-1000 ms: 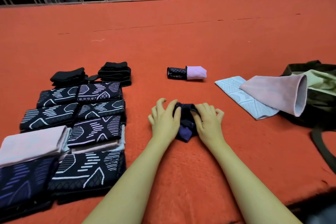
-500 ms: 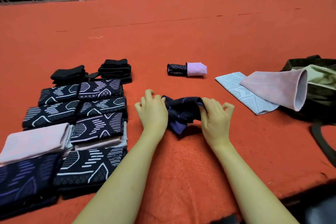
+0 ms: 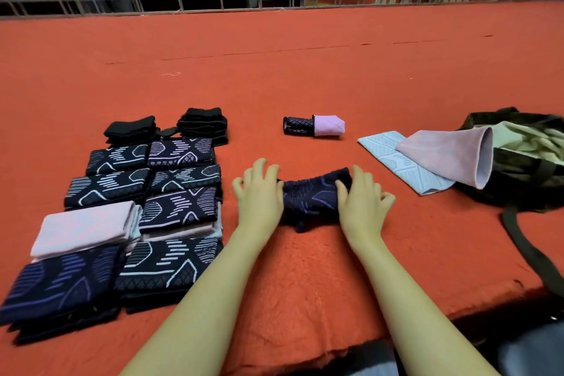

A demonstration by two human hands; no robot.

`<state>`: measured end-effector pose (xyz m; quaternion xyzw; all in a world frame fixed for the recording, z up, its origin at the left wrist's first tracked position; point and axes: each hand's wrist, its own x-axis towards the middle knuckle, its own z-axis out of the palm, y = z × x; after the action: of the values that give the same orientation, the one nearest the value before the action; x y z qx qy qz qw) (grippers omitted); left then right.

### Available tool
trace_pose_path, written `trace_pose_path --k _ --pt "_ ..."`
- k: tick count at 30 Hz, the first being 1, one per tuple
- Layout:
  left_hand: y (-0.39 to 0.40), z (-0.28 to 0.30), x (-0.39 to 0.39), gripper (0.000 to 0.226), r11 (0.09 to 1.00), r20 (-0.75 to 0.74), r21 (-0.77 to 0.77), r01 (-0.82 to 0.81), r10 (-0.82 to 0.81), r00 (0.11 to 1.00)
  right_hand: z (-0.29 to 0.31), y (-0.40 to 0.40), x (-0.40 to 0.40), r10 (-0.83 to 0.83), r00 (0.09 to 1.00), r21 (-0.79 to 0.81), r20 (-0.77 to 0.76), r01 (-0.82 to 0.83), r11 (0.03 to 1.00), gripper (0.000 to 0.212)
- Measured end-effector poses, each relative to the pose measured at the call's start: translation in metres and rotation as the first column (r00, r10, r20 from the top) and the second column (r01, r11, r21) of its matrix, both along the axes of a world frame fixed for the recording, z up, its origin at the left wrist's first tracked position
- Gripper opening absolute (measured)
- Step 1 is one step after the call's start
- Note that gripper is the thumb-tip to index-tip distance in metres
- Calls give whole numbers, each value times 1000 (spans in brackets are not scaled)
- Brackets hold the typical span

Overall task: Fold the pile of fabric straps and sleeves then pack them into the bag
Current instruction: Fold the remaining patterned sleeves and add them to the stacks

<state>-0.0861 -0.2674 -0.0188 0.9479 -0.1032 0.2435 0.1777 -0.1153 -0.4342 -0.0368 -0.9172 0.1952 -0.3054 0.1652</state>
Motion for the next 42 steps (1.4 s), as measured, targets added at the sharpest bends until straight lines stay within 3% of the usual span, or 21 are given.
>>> trace_pose_path --k 2,4,7,11,14,20,23,27,29,33,36,42 --pt "-4 -8 -8 28 974 109 -2 227 -225 968 -4 1 -2 53 994 0 95 -53 999 51" --pt "-5 -20 -17 33 930 152 78 360 -368 917 -6 2 -7 275 933 -123 233 -252 960 40" --pt "-5 -34 -24 35 930 150 67 360 -366 918 -14 -4 -16 520 844 -182 134 -495 850 27" --pt "-3 -46 -25 20 923 193 -62 379 -361 912 -30 -9 -15 516 857 -196 -17 -509 838 40" --pt "-3 -49 -26 6 901 214 -143 410 -376 902 -30 -7 -6 459 887 -198 54 -441 875 35" --pt "1 -47 -29 16 902 238 -267 339 -280 930 -26 -9 19 147 983 -154 112 -129 980 38" --pt "2 -44 -29 17 897 255 -307 318 -244 936 -26 -10 28 107 991 -130 80 -96 987 41" --pt "2 -44 -30 20 912 202 -315 261 -204 958 -22 -8 20 170 967 -70 189 -159 985 33" --pt "2 -44 -31 27 921 163 -324 218 -172 971 -20 -6 6 286 930 -99 231 -270 958 30" --pt "-1 -45 -30 38 953 119 -222 206 -183 976 -20 -1 -10 539 840 -181 64 -522 834 29" --pt "0 -46 -26 33 969 143 -143 201 -181 973 -22 -3 -15 589 808 -128 32 -581 804 37" --pt "1 -46 -25 18 961 265 -106 256 -221 939 -30 -6 -8 591 806 -221 -45 -585 781 37"
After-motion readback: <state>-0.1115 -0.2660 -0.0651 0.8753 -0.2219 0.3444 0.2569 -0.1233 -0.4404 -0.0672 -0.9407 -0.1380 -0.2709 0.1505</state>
